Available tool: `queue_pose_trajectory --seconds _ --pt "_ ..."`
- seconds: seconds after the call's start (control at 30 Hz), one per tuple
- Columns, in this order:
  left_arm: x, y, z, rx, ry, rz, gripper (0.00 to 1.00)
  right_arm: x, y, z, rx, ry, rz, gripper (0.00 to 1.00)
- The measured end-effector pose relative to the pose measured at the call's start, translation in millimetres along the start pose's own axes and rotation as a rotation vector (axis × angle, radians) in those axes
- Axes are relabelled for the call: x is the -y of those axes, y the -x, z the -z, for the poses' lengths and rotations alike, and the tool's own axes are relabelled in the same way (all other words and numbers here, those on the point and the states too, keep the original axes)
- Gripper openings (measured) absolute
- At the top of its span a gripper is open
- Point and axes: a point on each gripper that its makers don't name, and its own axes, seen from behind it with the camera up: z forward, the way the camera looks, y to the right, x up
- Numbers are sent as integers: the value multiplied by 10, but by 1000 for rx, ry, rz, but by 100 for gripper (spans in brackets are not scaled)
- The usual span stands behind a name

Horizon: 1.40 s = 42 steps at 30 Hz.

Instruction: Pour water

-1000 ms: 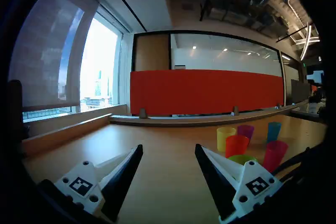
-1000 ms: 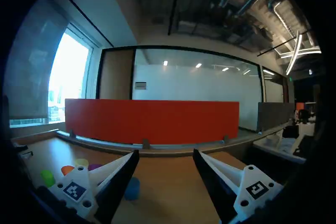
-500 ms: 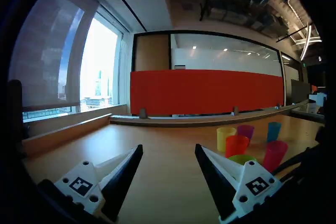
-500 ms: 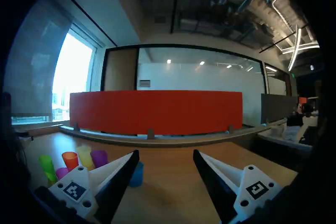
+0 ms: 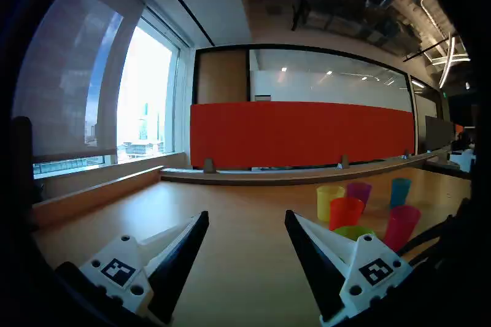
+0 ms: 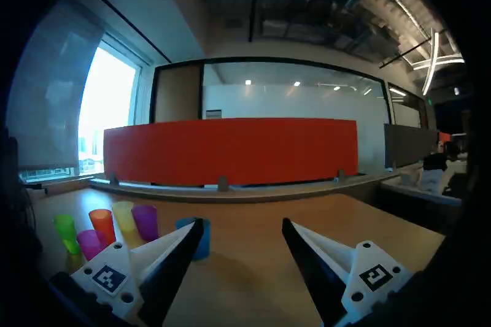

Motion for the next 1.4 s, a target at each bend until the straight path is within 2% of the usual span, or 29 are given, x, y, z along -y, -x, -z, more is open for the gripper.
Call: queue_pose_trajectory --seconds 0.57,1.4 --pt "-11 0 1 0 0 0 92 -1 191 35 22 10 7 99" --pt "-4 -2 -6 0 0 0 92 59 194 83 27 4 22 100"
